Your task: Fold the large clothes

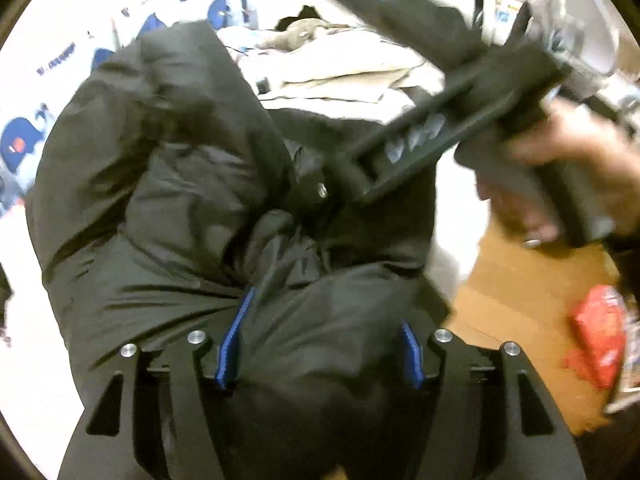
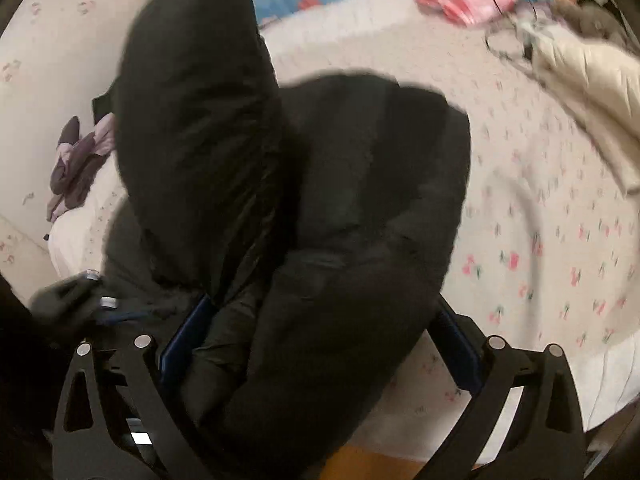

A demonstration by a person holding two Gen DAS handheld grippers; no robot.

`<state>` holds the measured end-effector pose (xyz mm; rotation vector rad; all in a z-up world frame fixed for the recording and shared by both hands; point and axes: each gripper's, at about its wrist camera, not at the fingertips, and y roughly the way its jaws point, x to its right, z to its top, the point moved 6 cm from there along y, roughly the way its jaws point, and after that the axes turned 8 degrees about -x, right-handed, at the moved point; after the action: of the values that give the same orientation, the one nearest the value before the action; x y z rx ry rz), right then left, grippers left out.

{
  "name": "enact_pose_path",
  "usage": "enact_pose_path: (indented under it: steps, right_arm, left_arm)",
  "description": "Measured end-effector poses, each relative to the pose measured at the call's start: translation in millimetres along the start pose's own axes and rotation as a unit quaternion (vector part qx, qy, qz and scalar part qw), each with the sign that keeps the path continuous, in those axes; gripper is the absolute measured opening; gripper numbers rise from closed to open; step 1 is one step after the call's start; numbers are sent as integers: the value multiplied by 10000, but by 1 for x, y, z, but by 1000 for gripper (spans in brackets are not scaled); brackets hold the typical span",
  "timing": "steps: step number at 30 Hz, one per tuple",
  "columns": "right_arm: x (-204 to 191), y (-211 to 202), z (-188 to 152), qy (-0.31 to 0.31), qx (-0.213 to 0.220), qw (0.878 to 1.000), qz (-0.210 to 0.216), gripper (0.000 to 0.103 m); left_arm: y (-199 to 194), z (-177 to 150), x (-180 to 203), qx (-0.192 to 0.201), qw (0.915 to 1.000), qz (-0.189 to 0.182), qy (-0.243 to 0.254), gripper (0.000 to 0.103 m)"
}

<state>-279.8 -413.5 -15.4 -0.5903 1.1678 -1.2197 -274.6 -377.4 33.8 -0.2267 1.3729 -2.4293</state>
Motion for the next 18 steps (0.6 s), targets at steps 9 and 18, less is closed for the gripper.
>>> enact_pose_path:
  steps: [9,18]
  right_arm:
    - [-49,-86,48,-467,1539,9869,155,96]
    - [5,11,25,-256,589,9802,-1874,96]
  left_arm:
    - [21,-24,-37,165,9931,-807,-833,62]
    - [-24,-40,-69,762,9774,-1187,-1573,66]
